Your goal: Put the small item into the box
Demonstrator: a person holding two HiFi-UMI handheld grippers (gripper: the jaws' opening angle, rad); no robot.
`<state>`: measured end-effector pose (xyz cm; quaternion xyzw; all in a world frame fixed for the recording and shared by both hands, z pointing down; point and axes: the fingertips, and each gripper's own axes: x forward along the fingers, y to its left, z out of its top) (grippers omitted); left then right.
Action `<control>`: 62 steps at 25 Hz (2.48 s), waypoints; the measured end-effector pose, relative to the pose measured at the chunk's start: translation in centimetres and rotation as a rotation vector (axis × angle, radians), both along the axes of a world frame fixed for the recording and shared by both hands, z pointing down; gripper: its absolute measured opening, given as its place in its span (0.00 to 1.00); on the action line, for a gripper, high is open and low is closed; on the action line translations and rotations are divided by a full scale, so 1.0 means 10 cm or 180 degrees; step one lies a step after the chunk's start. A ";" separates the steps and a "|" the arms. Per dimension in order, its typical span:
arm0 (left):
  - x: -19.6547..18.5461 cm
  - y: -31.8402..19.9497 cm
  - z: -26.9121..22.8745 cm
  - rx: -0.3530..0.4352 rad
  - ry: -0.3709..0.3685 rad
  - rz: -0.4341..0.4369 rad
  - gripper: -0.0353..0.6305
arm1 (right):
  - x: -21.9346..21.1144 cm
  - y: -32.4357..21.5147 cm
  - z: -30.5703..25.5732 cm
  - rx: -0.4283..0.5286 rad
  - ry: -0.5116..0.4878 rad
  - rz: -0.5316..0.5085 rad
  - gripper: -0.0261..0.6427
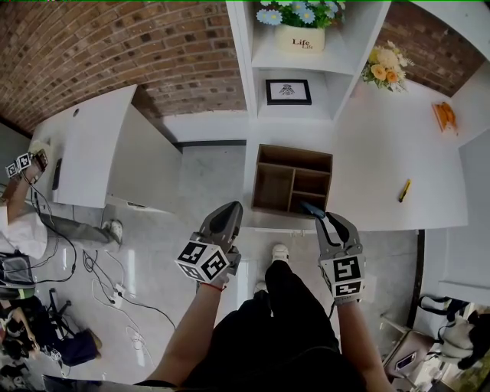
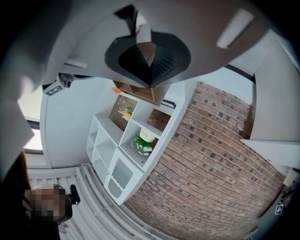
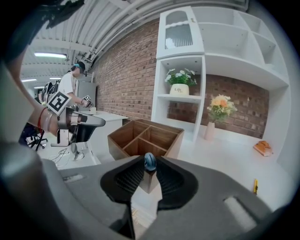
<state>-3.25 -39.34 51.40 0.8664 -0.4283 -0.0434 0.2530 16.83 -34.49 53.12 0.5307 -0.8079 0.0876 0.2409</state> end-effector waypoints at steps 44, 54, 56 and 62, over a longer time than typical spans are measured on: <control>-0.14 0.63 -0.53 0.0399 0.0022 0.0098 0.06 | 0.00 0.62 -0.75 0.0712 -0.0649 0.0309 0.04; -0.19 0.76 -0.67 0.0498 0.0057 0.0124 0.06 | -0.10 0.79 -0.90 0.0827 -0.0651 0.0255 0.04; -0.19 0.79 -0.69 0.0516 0.0064 0.0131 0.06 | -0.10 0.82 -0.93 0.0851 -0.0657 0.0267 0.04; -0.20 0.89 -0.74 0.0552 0.0068 0.0138 0.06 | -0.14 0.91 -1.00 0.0896 -0.0682 0.0264 0.04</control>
